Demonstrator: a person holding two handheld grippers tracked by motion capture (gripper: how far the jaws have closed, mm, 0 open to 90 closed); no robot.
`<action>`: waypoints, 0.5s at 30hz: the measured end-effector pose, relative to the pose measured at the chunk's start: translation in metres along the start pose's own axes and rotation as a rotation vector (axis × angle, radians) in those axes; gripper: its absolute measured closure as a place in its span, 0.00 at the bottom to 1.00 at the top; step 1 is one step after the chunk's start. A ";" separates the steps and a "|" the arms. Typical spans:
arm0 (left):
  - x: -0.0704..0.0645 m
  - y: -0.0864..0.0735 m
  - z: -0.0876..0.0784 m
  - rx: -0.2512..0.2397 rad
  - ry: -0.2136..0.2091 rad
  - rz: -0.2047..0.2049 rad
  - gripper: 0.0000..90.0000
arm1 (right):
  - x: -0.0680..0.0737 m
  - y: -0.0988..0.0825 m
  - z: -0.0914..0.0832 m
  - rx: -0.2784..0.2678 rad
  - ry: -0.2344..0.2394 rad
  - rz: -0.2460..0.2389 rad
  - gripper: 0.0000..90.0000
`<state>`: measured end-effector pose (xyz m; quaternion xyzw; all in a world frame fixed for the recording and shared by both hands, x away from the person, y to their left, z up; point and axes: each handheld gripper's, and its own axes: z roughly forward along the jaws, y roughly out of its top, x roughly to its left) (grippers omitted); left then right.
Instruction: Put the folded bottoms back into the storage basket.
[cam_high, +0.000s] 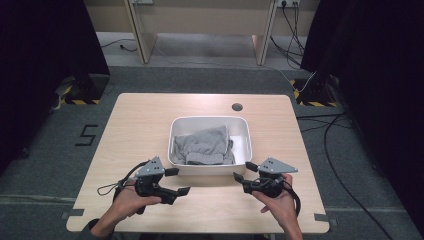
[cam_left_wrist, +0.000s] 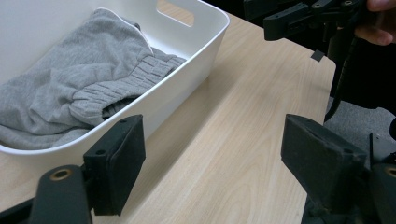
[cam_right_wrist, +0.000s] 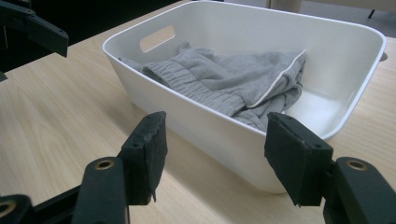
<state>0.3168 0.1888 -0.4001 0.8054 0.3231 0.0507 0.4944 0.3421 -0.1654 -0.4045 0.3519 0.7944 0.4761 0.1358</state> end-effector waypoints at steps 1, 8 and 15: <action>0.000 0.000 0.000 0.001 0.001 0.002 0.24 | 0.000 -0.001 -0.001 0.001 -0.002 0.002 0.44; -0.005 -0.007 -0.002 0.003 0.003 0.013 0.24 | 0.000 -0.006 -0.009 -0.002 -0.015 0.010 0.44; -0.006 -0.017 0.001 0.017 -0.010 0.003 0.24 | 0.000 -0.012 -0.014 -0.001 -0.032 0.019 0.42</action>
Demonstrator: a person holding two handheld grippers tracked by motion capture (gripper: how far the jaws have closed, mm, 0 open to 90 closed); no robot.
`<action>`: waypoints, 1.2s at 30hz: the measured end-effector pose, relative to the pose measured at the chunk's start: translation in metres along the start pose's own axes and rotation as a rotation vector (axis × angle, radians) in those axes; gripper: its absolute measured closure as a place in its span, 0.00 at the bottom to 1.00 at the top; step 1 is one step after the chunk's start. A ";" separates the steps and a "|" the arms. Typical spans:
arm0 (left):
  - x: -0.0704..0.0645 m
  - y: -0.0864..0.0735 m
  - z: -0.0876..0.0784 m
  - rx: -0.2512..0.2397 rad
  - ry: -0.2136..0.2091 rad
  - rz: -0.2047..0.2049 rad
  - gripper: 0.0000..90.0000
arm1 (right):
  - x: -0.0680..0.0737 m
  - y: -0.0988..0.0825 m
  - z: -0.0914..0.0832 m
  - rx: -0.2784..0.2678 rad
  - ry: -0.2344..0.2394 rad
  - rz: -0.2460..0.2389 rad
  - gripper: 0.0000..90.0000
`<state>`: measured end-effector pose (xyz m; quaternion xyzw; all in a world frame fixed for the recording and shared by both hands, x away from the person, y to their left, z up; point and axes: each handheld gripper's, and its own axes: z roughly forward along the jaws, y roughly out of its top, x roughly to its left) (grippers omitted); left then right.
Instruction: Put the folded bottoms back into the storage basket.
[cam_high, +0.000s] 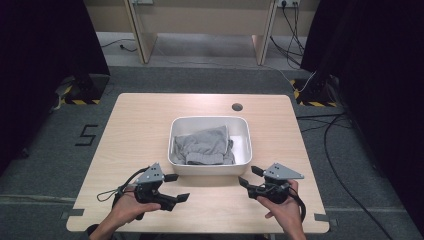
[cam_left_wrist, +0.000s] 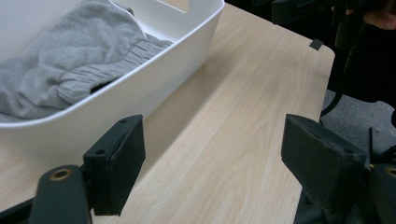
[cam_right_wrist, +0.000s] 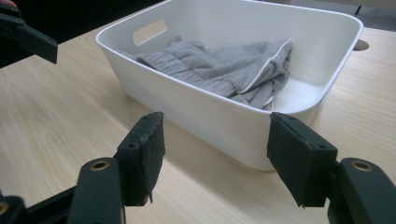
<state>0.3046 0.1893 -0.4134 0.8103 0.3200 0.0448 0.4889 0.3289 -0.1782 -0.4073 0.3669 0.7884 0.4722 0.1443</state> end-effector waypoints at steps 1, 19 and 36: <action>0.000 -0.002 0.001 0.001 -0.003 -0.005 0.23 | 0.000 -0.001 -0.001 0.001 -0.003 -0.005 0.41; -0.007 -0.027 0.004 0.026 -0.004 0.001 0.22 | -0.005 -0.027 -0.008 0.038 -0.016 0.027 0.40; -0.006 -0.066 0.012 0.067 0.033 0.003 0.22 | 0.000 -0.051 -0.012 0.062 -0.005 0.005 0.34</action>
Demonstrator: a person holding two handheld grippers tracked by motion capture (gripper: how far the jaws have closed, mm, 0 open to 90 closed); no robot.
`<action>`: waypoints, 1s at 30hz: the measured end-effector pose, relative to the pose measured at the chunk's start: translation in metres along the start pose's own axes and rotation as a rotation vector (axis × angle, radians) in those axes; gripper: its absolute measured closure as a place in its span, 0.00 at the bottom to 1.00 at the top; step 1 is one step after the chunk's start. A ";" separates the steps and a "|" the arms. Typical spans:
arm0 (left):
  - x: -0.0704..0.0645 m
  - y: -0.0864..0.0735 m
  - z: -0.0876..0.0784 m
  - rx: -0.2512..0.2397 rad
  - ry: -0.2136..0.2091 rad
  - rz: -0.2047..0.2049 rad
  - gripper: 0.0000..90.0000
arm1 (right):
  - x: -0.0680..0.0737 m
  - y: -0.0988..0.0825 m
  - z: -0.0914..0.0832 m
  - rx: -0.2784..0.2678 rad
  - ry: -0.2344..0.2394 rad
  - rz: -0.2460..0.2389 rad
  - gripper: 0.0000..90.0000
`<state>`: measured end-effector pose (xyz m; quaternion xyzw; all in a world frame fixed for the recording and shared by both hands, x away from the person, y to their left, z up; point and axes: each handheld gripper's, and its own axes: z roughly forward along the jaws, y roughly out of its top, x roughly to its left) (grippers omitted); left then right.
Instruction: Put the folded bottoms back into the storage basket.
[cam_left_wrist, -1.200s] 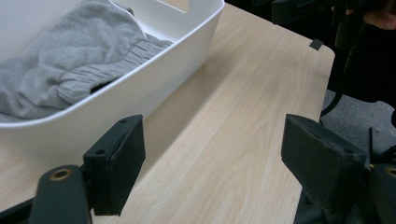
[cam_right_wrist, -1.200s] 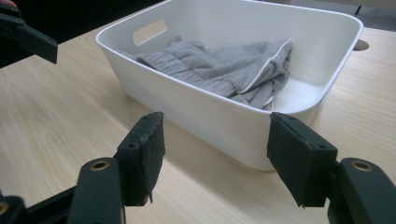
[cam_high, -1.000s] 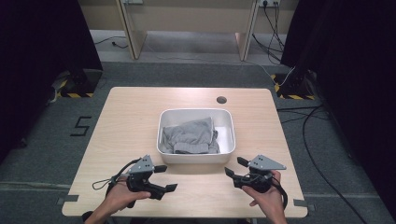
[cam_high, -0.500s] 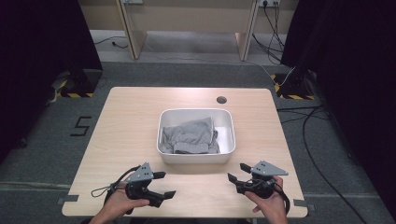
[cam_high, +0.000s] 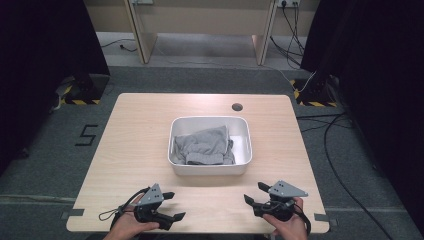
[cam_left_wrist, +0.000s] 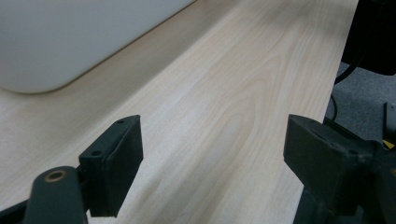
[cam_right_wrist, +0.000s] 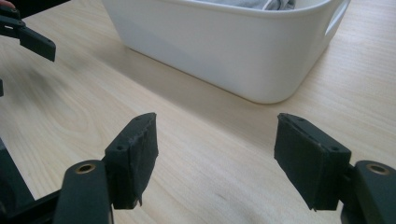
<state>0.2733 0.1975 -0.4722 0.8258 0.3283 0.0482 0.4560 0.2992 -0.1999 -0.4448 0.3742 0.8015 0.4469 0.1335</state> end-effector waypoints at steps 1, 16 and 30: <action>0.001 -0.001 0.000 -0.004 0.001 -0.002 0.22 | 0.000 -0.001 0.000 0.001 0.000 0.001 0.34; 0.000 -0.019 0.001 0.029 0.048 0.008 0.21 | 0.007 -0.023 0.006 0.055 -0.013 -0.010 0.28; -0.008 -0.032 -0.001 0.041 0.088 0.015 0.21 | 0.009 -0.043 0.010 0.124 -0.045 -0.022 0.27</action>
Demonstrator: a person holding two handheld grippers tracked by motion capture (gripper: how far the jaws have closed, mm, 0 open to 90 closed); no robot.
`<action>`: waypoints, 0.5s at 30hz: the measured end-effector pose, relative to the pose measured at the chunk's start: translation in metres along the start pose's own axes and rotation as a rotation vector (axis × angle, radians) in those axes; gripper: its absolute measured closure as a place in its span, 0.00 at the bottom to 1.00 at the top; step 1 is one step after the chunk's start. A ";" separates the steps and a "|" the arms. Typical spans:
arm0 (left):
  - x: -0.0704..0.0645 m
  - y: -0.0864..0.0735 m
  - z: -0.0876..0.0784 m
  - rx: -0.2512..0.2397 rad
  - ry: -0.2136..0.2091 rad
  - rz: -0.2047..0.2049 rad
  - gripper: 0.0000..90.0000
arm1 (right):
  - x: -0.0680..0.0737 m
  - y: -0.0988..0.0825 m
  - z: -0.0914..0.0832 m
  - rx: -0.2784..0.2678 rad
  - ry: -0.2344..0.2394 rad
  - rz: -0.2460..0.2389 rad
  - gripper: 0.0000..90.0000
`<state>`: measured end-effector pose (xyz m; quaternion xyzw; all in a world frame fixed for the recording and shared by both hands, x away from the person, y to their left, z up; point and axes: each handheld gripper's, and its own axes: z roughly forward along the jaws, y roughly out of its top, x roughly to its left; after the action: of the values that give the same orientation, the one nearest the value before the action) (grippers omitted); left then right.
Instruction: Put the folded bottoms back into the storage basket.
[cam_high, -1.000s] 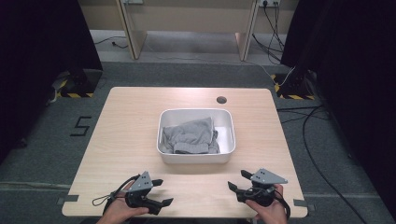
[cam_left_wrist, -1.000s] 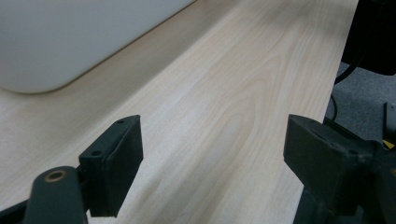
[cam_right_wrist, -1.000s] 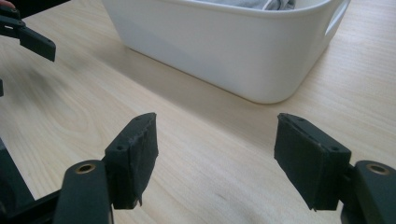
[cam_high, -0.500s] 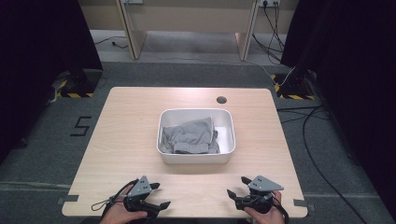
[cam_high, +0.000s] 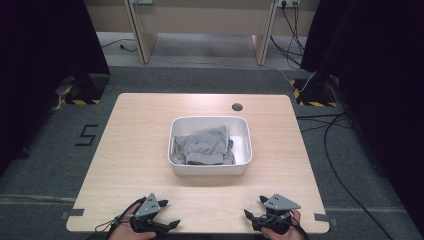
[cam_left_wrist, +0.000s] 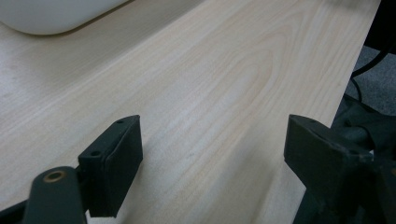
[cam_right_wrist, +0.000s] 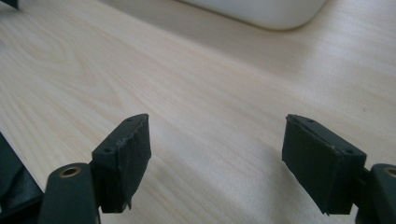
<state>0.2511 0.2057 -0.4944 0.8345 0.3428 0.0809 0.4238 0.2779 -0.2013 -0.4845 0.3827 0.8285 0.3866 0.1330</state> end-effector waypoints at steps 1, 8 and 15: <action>0.000 -0.001 0.000 0.005 0.004 0.002 0.21 | 0.001 -0.002 0.001 0.013 -0.011 -0.007 0.27; -0.002 -0.004 -0.002 -0.005 0.009 0.002 0.21 | 0.008 -0.009 0.005 -0.029 -0.027 -0.053 0.19; -0.009 -0.010 -0.002 -0.011 0.041 0.066 0.19 | 0.011 -0.016 0.006 -0.079 -0.022 -0.054 0.20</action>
<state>0.2388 0.2052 -0.4996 0.8411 0.3230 0.1138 0.4186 0.2650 -0.1964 -0.4989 0.3590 0.8211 0.4109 0.1676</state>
